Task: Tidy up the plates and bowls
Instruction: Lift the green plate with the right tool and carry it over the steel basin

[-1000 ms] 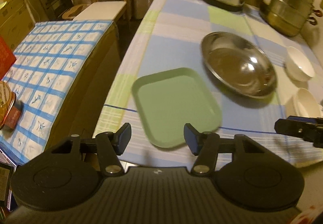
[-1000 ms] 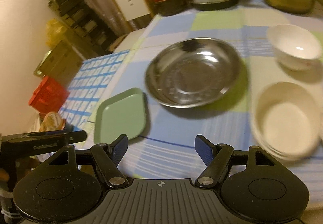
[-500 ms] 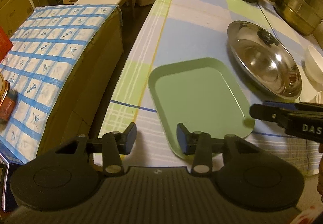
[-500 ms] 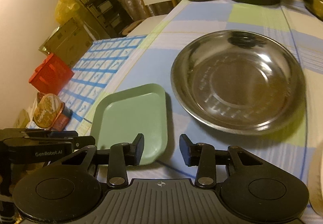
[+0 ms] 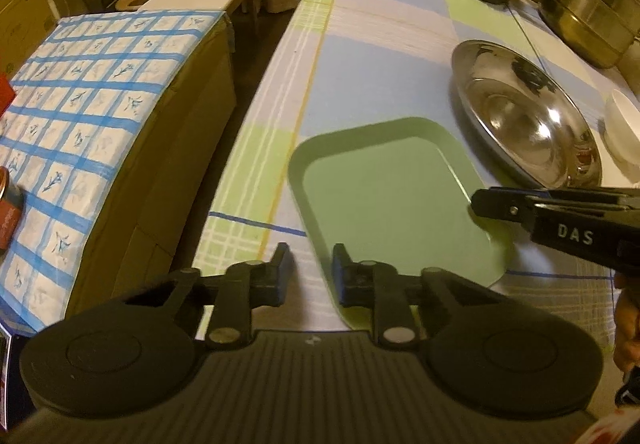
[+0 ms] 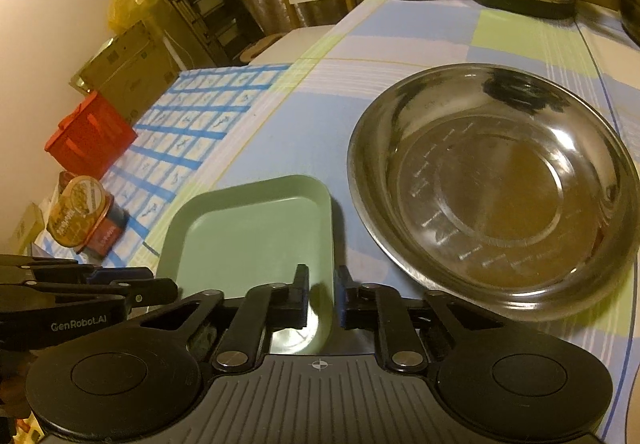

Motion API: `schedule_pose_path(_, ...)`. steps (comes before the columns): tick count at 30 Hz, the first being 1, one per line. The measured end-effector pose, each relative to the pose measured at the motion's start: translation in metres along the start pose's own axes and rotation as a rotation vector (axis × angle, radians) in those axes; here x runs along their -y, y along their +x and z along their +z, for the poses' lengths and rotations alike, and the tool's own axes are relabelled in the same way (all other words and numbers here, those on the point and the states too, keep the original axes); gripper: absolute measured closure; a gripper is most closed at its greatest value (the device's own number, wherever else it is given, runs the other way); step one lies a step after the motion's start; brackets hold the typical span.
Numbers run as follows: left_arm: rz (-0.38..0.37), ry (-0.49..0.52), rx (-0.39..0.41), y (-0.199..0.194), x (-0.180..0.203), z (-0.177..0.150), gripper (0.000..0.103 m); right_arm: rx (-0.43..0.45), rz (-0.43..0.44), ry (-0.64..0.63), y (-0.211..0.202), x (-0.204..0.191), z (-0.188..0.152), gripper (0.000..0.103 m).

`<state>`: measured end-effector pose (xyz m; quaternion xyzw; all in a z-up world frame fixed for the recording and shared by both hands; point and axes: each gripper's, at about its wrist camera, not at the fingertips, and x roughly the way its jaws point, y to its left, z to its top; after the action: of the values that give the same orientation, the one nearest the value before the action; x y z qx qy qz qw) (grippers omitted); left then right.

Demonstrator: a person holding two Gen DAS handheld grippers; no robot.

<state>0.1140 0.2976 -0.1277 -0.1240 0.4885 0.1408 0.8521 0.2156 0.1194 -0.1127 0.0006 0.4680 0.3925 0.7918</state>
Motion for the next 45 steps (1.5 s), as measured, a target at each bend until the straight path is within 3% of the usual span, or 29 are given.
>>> schedule_pose_path(3, -0.013, 0.005, 0.001, 0.000, 0.002, 0.001, 0.093, -0.001, -0.004, -0.005, 0.002, -0.001, 0.001, 0.094)
schedule_pose_path(12, -0.001, 0.012, 0.006, -0.001, 0.001, 0.001, 0.094, 0.002, 0.013, -0.008, 0.002, -0.001, 0.002, 0.100)
schedule_pose_path(25, -0.020, 0.047, 0.109, -0.033, 0.008, 0.032, 0.095, 0.112, 0.030, 0.010, -0.033, -0.006, 0.014, 0.100)
schedule_pose_path(34, -0.130, 0.161, 0.146, -0.016, 0.058, 0.068, 0.095, 0.192, -0.078, 0.126, -0.063, 0.035, 0.024, 0.100)
schedule_pose_path(45, -0.233, 0.282, 0.111, 0.028, 0.114, 0.097, 0.095, 0.215, -0.222, 0.271, -0.078, 0.091, 0.023, 0.100)
